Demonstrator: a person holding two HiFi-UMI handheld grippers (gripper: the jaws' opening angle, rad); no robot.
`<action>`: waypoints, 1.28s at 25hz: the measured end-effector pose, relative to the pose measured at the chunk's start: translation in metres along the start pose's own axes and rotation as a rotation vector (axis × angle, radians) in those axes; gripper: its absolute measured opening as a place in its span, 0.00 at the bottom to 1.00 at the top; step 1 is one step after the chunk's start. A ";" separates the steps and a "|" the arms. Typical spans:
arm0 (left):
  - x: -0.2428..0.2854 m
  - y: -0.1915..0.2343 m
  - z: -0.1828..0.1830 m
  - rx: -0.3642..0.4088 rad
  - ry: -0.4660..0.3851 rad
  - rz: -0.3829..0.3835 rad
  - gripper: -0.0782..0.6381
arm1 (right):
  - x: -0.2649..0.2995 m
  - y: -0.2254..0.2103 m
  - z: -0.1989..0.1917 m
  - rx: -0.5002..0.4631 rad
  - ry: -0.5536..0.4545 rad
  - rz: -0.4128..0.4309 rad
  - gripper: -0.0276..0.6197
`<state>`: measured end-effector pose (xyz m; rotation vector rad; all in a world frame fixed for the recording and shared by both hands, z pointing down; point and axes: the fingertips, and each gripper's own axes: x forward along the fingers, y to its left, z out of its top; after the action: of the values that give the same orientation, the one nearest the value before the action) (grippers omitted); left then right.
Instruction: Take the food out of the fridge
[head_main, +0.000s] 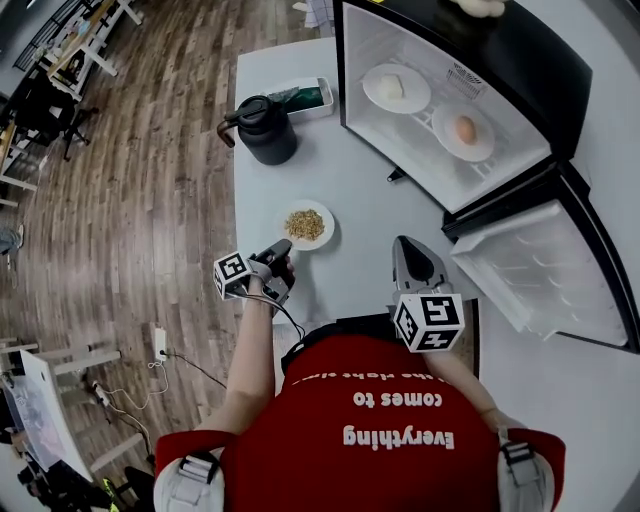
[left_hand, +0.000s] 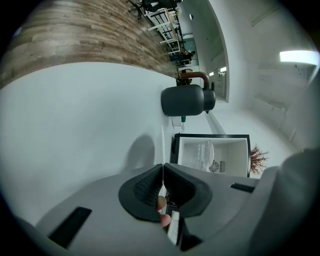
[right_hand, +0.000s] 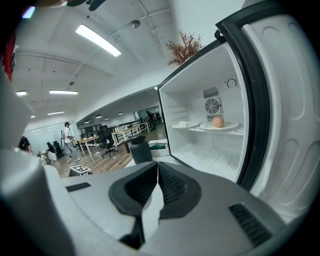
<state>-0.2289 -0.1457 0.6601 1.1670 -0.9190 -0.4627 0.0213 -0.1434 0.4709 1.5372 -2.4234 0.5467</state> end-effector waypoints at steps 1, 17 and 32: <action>-0.002 0.004 0.001 0.000 -0.006 0.015 0.13 | -0.002 0.002 0.000 0.000 -0.001 0.001 0.07; -0.010 0.045 0.004 -0.013 -0.008 0.247 0.13 | -0.036 0.013 -0.016 0.023 0.008 -0.023 0.07; -0.008 0.048 0.011 0.682 0.146 0.744 0.28 | -0.024 0.022 -0.015 0.020 0.009 0.003 0.07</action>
<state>-0.2487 -0.1289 0.7028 1.3215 -1.3413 0.5757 0.0114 -0.1085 0.4715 1.5360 -2.4211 0.5788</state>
